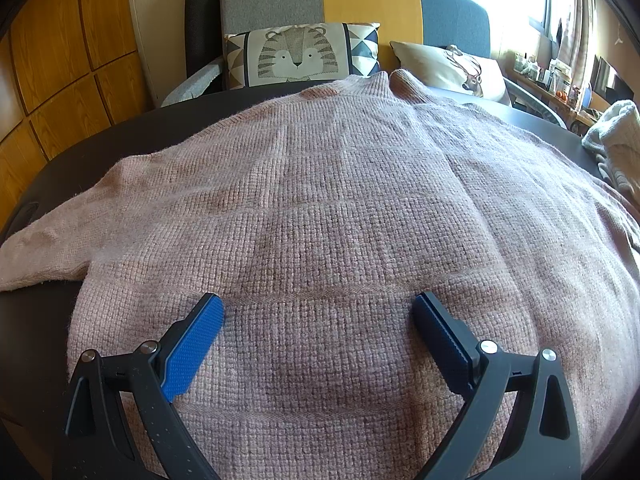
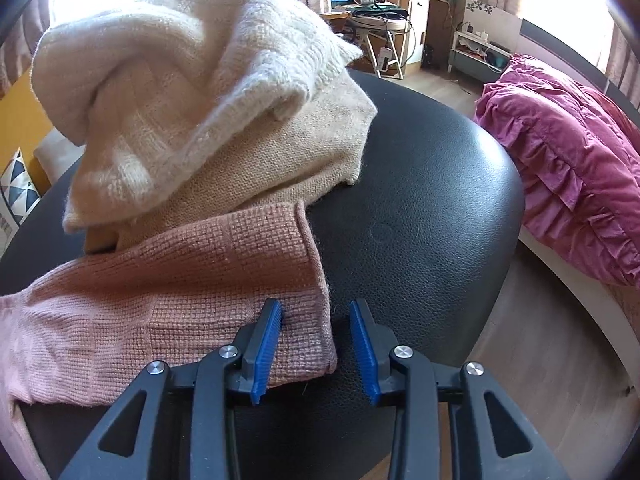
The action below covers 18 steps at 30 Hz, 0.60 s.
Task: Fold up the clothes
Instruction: 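Grasp the pink sleeve with the right gripper and lift it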
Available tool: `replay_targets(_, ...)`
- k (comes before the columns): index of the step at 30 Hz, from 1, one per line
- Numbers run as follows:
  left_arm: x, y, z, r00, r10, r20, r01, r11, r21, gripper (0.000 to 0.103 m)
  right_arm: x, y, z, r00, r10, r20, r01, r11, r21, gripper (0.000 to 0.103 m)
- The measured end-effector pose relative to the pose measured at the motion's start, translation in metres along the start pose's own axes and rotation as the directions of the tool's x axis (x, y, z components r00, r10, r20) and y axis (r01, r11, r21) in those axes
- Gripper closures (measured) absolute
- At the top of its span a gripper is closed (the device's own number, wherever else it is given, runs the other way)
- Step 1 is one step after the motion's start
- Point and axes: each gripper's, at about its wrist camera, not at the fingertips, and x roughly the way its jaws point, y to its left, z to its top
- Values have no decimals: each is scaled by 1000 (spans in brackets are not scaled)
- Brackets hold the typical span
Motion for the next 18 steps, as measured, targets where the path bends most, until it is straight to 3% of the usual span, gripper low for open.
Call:
replay_targets(3,0,-1,0,1000,3,0,-3,1000,1,6,1,0,-1,1000,8,13,-8,1000,-20,75)
replay_targets(5,0,-1,1,1000,5,-1,-5,1000,2,6,0,7,-2,1000,19,17,-18,998,-60,92)
replay_targets(13,1,0,1,1000,-2,-4,2,1000,-4,6,-14,10,4,993,112,38,-111,994,-22,96)
replay_targets(18,0,1,1,1000,-9,-5,9,1000,-9,6,-47,14,14,961,261,89,-268,961,71,96)
